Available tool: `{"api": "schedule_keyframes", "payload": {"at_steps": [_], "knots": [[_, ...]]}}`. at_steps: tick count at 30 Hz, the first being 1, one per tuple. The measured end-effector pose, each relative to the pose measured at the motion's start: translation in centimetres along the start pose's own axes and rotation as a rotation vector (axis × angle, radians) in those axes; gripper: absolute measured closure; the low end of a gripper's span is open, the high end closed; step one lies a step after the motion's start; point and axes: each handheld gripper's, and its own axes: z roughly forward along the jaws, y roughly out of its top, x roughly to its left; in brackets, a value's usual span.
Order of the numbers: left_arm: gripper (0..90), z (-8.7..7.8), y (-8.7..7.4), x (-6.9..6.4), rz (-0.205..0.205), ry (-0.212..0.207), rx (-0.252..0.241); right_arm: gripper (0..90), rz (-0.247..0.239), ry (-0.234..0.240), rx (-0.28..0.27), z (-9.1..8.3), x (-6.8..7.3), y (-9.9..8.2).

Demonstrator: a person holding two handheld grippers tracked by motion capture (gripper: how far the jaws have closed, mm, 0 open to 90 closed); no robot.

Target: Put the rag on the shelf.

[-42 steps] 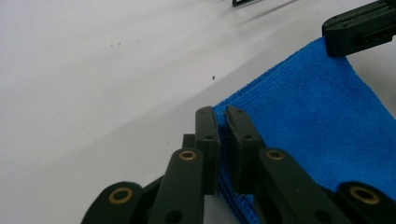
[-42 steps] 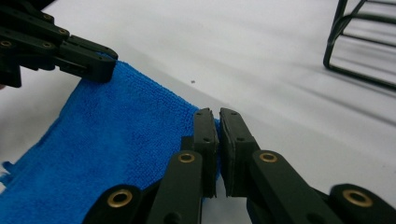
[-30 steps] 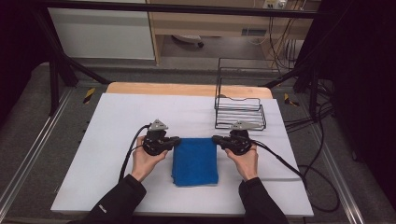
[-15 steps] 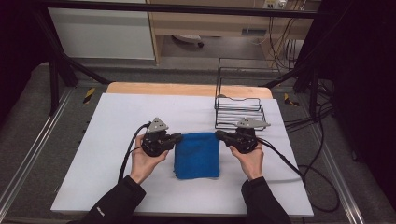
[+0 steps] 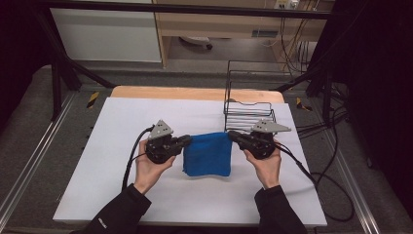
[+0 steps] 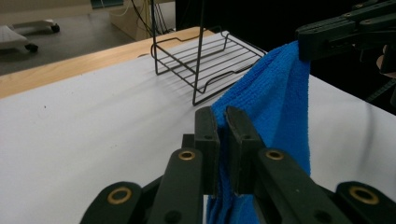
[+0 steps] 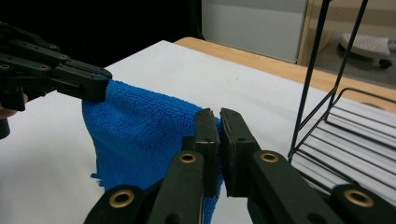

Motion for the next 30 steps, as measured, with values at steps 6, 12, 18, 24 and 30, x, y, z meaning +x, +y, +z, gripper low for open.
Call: {"api": "schedule_keyframes", "payload": {"at_steps": [6,12,18,24,30], "knots": [[83.5,-0.6,0.7,-0.5,0.016,0.002,-0.035,86.5,-0.010,-0.001,-0.028,-0.8,0.3,0.6],[83.5,-1.0,1.5,-0.9,0.026,0.007,-0.065,86.5,-0.032,-0.013,-0.053,-1.7,0.7,1.3],[83.6,-1.4,2.6,-1.2,0.028,0.000,-0.112,86.5,-0.037,-0.027,-0.094,-2.9,1.0,2.1],[83.5,-0.9,4.4,-1.6,0.042,0.005,-0.147,86.5,-0.041,-0.048,-0.132,-4.1,0.9,2.9],[83.6,-0.3,6.2,-1.9,0.036,0.002,-0.188,86.5,-0.051,-0.077,-0.170,-5.4,0.6,4.3]]}}
